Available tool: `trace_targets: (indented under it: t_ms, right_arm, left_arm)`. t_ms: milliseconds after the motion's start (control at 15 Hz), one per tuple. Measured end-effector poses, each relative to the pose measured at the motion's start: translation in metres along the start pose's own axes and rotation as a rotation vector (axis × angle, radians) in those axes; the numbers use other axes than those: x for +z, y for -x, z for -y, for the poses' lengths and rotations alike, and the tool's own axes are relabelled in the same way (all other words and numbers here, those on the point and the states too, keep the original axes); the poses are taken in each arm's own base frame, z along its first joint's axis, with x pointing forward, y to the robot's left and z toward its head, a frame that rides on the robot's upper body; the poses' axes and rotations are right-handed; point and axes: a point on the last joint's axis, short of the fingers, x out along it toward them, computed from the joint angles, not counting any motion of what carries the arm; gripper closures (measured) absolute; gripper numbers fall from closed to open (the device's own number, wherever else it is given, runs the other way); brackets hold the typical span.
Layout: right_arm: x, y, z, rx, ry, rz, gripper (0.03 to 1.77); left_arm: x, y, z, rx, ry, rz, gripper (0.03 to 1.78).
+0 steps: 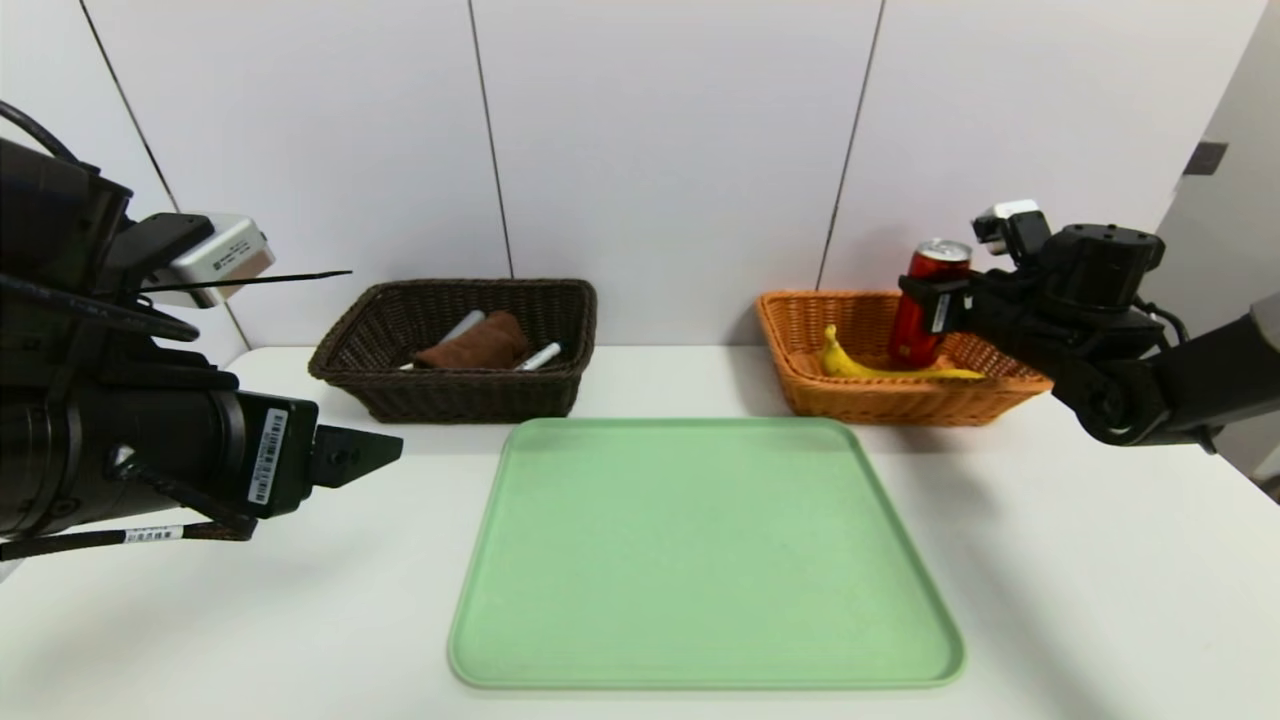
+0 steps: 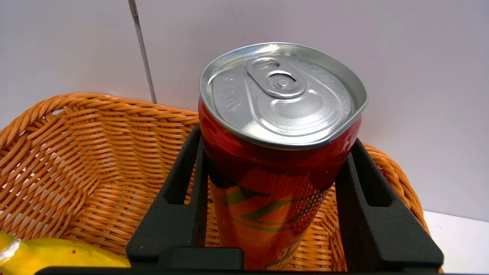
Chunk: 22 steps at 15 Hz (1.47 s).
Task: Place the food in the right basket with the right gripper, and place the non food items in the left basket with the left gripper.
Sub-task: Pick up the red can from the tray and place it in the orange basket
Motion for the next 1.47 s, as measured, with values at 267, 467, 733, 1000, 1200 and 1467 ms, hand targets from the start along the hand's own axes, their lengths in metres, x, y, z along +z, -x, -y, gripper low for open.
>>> trace_targets:
  t_ms: [267, 467, 733, 1000, 1200, 1467]
  right_arm:
    - [-0.004, -0.002, 0.0, -0.001, -0.002, -0.009, 0.89]
    - [-0.005, -0.002, 0.0, -0.003, -0.005, -0.007, 0.66]
    - [-0.005, 0.0, -0.001, 0.004, -0.01, -0.014, 0.43]
    - [0.005, 0.009, -0.001, 0.016, -0.014, -0.012, 0.29]
    - [0.022, 0.024, 0.0, 0.013, -0.015, -0.005, 0.23]
    - [0.057, 0.055, 0.004, 0.008, -0.032, -0.002, 0.17]
  left_arm:
    - [0.0, 0.0, 0.0, 0.001, 0.0, 0.0, 0.12]
    - [0.0, 0.0, 0.0, 0.001, 0.0, 0.003, 0.12]
    - [0.0, 0.001, 0.0, 0.001, 0.0, 0.005, 0.12]
    - [0.0, 0.003, -0.001, 0.0, 0.003, 0.009, 0.12]
    - [0.0, 0.006, -0.002, -0.003, 0.006, 0.02, 0.12]
    - [0.0, 0.013, -0.004, -0.001, 0.013, 0.042, 0.12]
